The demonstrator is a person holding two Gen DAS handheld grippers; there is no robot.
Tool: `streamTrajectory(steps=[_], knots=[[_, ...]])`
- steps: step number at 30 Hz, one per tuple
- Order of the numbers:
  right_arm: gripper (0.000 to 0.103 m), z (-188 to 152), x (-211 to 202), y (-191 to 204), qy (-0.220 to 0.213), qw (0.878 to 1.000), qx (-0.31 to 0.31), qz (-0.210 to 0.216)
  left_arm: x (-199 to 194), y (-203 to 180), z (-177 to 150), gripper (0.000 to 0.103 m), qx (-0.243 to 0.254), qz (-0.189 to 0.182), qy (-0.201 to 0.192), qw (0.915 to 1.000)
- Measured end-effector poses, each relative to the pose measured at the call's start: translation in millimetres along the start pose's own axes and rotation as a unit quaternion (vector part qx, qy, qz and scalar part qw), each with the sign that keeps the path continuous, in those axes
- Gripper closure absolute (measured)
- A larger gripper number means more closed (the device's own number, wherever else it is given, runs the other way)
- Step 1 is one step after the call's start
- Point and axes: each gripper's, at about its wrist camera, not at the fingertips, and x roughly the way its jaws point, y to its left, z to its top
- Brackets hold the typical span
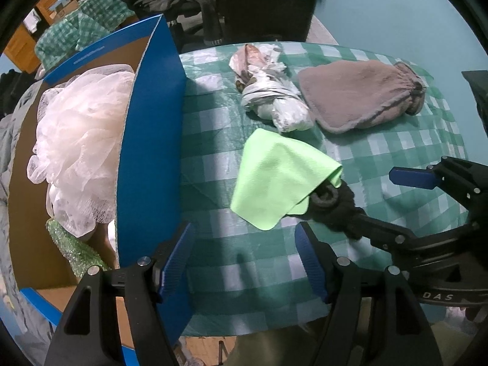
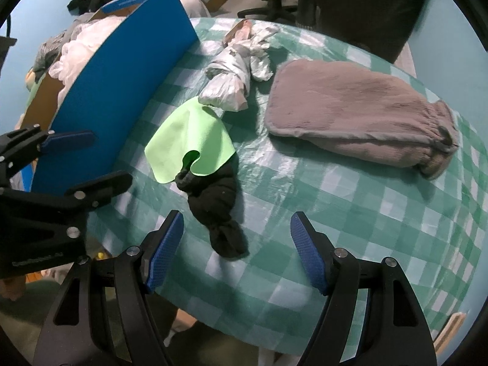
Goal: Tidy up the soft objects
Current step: 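Close the right tool on the black sock under the green cloth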
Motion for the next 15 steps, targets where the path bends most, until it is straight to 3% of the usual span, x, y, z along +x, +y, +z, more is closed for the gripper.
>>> streamTrajectory(steps=[10, 12, 14, 15], knots=[[0.032, 4.9, 25.6, 10.5, 0.01, 0.999, -0.03, -0.01, 2.8, 2.9, -0.1, 0.028, -0.002, 0.003, 0.002, 1.0], [0.053, 4.4, 31.3, 11.5, 0.018, 0.999, -0.031, -0.006, 3.5, 2.7, 0.4, 0.028, -0.002, 0.003, 0.004, 1.0], [0.067, 2.2, 34.1, 11.5, 0.025, 0.999, -0.031, -0.007, 3.3, 1.7, 0.7, 0.028, -0.002, 0.002, 0.006, 1.0], [0.068, 1.2, 33.1, 11.9, 0.022, 0.999, -0.032, -0.01, 3.3, 1.3, 0.7, 0.028, -0.003, 0.0, 0.006, 1.0]])
